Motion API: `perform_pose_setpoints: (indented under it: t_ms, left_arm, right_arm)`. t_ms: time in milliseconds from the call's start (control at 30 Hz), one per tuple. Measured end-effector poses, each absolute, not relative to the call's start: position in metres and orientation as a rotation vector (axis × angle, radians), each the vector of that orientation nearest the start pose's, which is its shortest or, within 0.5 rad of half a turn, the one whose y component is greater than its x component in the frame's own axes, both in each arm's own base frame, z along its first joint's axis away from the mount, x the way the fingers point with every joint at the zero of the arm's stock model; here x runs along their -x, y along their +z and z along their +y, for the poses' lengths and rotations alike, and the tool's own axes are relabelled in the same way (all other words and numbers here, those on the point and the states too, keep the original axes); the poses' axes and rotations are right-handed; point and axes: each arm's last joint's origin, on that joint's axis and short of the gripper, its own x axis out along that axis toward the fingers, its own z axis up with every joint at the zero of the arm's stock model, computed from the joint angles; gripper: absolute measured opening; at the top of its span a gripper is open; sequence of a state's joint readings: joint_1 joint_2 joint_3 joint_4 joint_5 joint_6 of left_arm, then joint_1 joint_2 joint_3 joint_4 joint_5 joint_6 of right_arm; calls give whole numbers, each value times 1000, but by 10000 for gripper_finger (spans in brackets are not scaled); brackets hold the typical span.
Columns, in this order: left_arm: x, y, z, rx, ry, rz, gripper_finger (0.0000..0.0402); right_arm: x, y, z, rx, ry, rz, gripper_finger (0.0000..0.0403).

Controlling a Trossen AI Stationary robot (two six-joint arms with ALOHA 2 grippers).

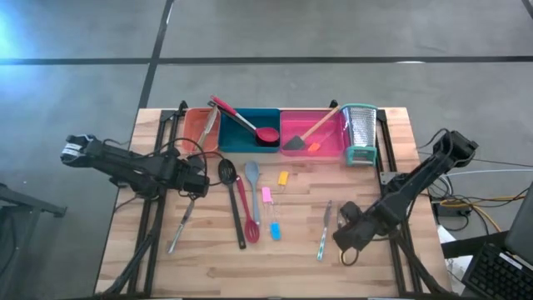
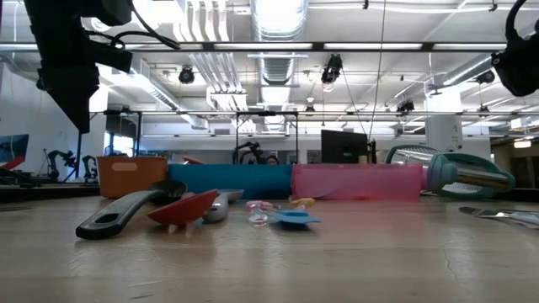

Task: Pick & Place Kitchen Items
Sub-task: Put the yellow knife into the orange bin

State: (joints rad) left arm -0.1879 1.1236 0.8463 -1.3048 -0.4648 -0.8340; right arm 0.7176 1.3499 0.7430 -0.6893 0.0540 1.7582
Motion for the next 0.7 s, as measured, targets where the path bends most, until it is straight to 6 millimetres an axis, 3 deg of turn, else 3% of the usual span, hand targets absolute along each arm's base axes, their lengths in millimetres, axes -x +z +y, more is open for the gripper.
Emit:
perform_pose_setpoints:
  t_ms: [300,467,700]
  left_arm:
    - [-157,239,-17,164,795,1267,122]
    - [-157,239,-17,166,795,1264,124]
    - [-158,239,-17,170,793,1258,122]
  right_arm:
    - [-170,164,146,-1112,-609,1220,161]
    - [-173,157,154,-1128,-591,1231,167]
    - [-178,132,162,-1091,-650,1337,168]
